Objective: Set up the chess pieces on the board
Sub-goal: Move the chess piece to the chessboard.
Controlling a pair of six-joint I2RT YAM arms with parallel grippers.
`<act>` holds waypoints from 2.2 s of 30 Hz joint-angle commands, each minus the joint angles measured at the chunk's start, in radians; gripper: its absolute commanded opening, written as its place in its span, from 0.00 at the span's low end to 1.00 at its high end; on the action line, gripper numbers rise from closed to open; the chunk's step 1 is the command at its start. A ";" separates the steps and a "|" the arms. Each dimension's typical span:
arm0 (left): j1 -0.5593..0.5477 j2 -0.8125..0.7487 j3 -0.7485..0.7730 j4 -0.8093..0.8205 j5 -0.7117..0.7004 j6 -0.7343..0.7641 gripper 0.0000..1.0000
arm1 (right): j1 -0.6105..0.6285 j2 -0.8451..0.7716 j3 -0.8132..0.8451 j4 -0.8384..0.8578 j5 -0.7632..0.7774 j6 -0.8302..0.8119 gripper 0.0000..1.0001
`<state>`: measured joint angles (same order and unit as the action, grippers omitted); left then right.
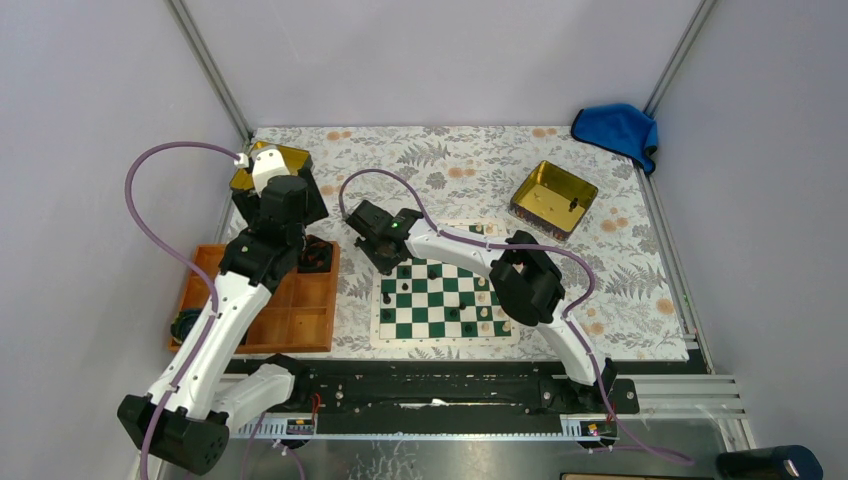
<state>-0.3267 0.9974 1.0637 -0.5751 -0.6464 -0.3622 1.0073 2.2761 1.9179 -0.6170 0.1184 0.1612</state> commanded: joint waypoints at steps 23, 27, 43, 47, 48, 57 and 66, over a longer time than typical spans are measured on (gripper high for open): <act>-0.008 0.013 0.010 0.050 -0.003 0.016 0.99 | -0.007 -0.099 0.009 -0.001 0.000 0.004 0.00; -0.008 0.013 0.007 0.050 -0.002 0.016 0.99 | -0.007 -0.110 0.007 -0.005 -0.007 0.009 0.00; -0.008 0.014 0.019 0.048 -0.016 0.019 0.99 | -0.006 -0.172 -0.109 0.009 -0.096 0.068 0.00; -0.008 0.013 0.018 0.048 -0.012 0.017 0.99 | -0.004 -0.183 -0.138 0.016 -0.115 0.081 0.00; -0.008 0.012 0.019 0.048 -0.011 0.017 0.99 | -0.003 -0.184 -0.143 0.019 -0.117 0.083 0.00; -0.008 0.010 0.018 0.045 -0.004 0.012 0.99 | 0.001 -0.175 -0.131 0.021 -0.139 0.086 0.00; -0.008 0.006 0.012 0.044 -0.002 0.010 0.99 | 0.005 -0.163 -0.107 0.014 -0.154 0.087 0.00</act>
<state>-0.3271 1.0119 1.0637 -0.5755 -0.6441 -0.3618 1.0073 2.1700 1.7687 -0.6144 -0.0109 0.2405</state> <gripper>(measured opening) 0.987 0.207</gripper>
